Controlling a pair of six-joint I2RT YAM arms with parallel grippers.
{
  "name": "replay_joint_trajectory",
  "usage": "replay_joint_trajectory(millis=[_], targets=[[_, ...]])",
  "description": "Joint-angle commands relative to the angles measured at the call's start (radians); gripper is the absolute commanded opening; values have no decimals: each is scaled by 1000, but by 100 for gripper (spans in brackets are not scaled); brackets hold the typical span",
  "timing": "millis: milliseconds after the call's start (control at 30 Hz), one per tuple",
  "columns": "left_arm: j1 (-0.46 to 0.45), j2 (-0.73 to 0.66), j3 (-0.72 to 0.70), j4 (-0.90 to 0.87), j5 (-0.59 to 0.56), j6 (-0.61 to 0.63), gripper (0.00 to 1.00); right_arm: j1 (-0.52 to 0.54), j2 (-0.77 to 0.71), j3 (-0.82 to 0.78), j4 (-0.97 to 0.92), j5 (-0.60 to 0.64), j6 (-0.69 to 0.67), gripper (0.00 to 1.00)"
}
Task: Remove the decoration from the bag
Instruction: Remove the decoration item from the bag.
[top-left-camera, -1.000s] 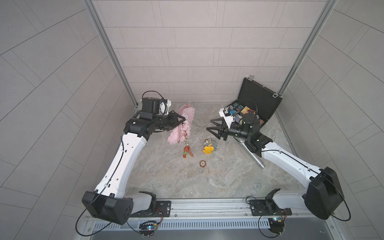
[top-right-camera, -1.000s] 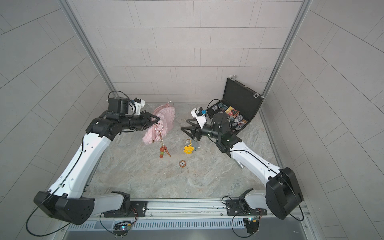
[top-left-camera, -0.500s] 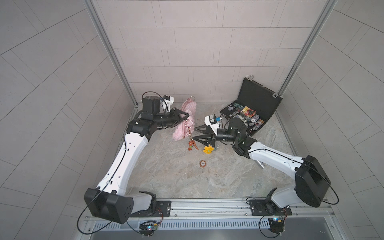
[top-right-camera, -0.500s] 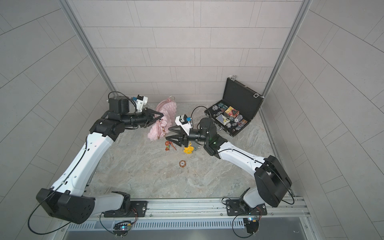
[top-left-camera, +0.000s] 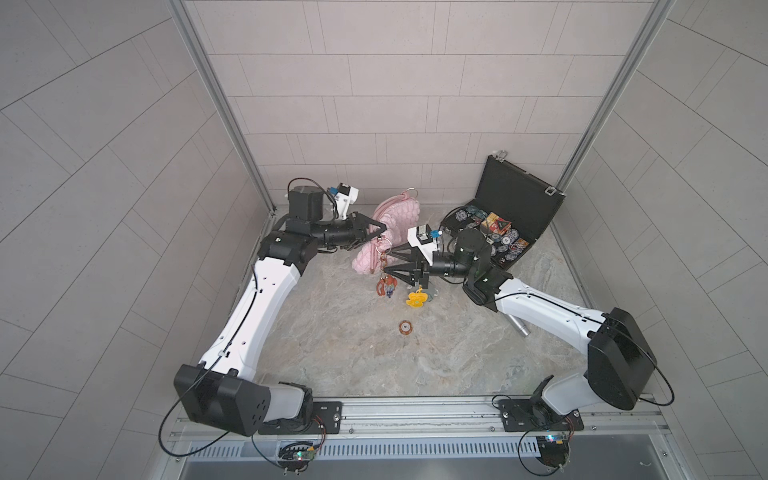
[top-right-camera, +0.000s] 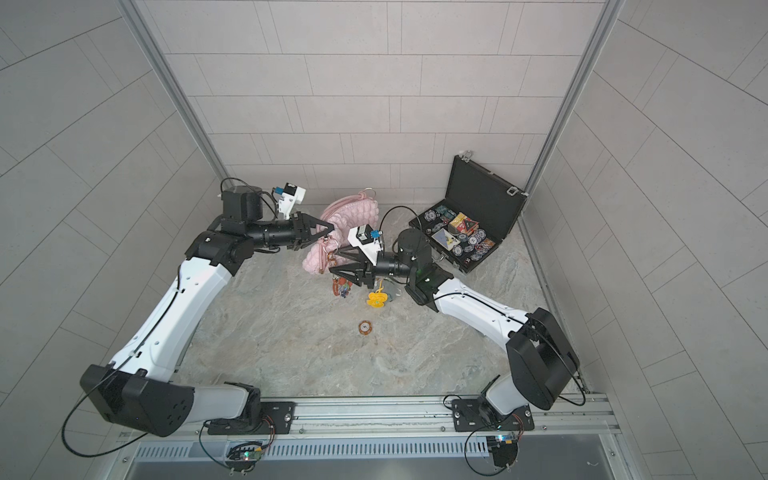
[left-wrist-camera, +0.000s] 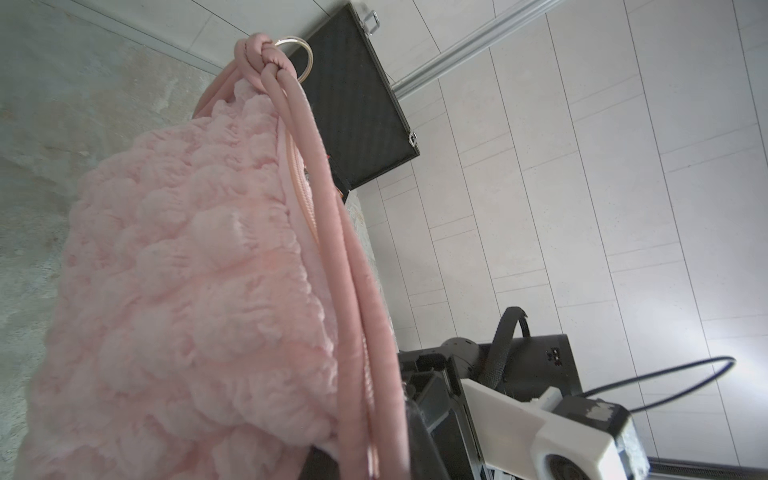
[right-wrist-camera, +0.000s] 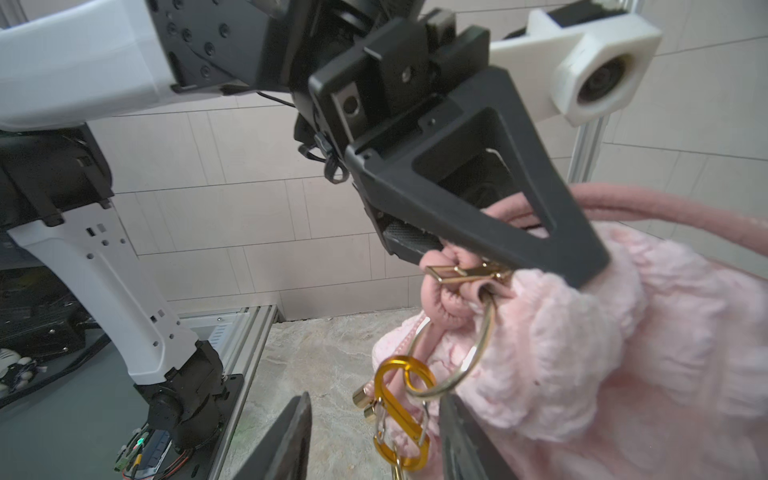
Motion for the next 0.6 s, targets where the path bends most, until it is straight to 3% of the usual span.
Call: replay_joint_trajectory(millis=[0,567], targets=[[2,-13,24,40,-50,-17,0,11,-33,-9,-57,144,-66,50],[-1,-26,-2,58,-59,-24,0,76,-8,19,-63,239,-110,43]])
